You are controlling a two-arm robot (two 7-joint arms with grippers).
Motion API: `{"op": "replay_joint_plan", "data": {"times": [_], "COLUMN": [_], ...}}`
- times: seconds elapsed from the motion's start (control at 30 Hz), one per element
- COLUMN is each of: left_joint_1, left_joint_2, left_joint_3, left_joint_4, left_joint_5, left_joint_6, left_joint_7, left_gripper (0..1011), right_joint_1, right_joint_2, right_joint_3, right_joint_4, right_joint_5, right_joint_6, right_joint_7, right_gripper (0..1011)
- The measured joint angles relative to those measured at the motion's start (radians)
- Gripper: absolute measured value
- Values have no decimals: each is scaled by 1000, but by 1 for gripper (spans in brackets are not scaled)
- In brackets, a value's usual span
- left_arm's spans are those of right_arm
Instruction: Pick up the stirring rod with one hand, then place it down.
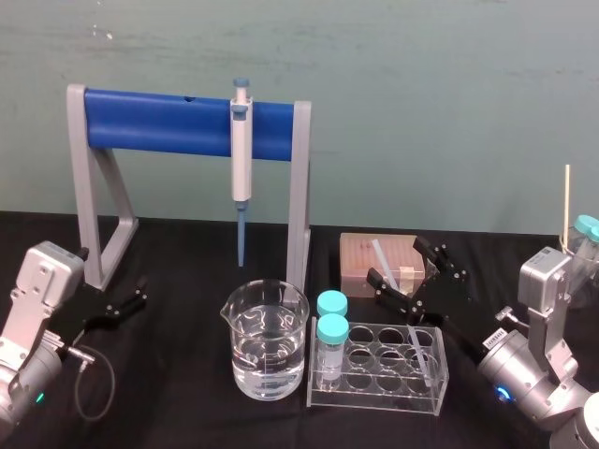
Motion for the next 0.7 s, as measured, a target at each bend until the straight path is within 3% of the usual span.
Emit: {"op": "replay_joint_plan", "data": {"times": [0.4, 0.57, 0.7], "left_joint_1": [0, 0, 0], "left_joint_2": [0, 0, 0], "left_joint_3": [0, 0, 0], "left_joint_4": [0, 0, 0], "left_joint_5": [0, 0, 0], "left_joint_6": [0, 0, 0], "left_joint_7": [0, 0, 0], "left_gripper": [1000, 1000, 1001], "right_joint_1": [-2, -15, -38], "right_joint_2": [-14, -24, -32], "right_joint_3": [25, 59, 98], "right_joint_4": [-40, -83, -120], "right_joint_5": [-25, -52, -66], "right_joint_6": [-36, -49, -25], "right_joint_7": [-56, -113, -163], "right_gripper": [1003, 1003, 1003]}}
